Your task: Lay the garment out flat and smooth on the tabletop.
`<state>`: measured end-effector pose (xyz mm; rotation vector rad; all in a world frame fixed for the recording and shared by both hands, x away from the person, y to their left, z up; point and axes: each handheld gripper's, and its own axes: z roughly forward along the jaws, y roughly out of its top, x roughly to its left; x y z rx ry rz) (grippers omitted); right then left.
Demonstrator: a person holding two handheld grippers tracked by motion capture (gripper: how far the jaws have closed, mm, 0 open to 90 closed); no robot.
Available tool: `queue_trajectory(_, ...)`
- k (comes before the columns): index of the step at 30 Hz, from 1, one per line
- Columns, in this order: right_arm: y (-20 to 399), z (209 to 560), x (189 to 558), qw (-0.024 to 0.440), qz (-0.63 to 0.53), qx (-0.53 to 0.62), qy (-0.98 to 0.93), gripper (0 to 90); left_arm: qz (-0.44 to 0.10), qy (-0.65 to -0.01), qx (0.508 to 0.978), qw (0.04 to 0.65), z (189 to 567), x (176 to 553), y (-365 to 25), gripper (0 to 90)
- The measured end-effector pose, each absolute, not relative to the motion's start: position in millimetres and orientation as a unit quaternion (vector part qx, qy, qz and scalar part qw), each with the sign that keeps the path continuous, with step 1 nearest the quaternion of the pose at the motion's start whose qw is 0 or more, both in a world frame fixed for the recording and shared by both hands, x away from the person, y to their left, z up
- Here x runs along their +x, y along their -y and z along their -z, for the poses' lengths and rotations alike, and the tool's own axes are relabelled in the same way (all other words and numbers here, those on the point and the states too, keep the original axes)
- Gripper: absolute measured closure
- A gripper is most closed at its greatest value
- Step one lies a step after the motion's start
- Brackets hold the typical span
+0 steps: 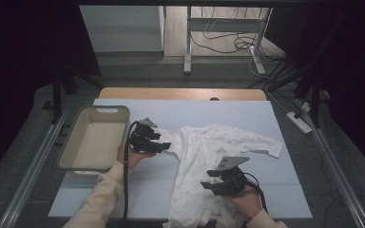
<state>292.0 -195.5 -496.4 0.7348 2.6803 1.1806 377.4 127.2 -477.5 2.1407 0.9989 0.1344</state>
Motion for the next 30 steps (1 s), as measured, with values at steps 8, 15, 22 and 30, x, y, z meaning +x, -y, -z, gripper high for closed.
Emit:
queue_trajectory(8,221,495,309,0.086,-0.385,0.285,-0.874,47.7,-0.054,-0.391,0.836,0.38,476,377,-128,35.3)
queue_trajectory(15,248,496,324,0.105,-0.383,0.33,-0.856,47.4,-0.056,-0.391,0.836,0.381,475,377,-129,35.3)
queue_trajectory(22,259,500,331,0.114,-0.373,0.345,-0.854,46.7,-0.058,-0.394,0.834,0.382,475,377,-130,35.2)
queue_trajectory(30,272,499,339,0.132,-0.372,0.366,-0.843,46.4,-0.058,-0.392,0.836,0.38,475,378,-128,35.1)
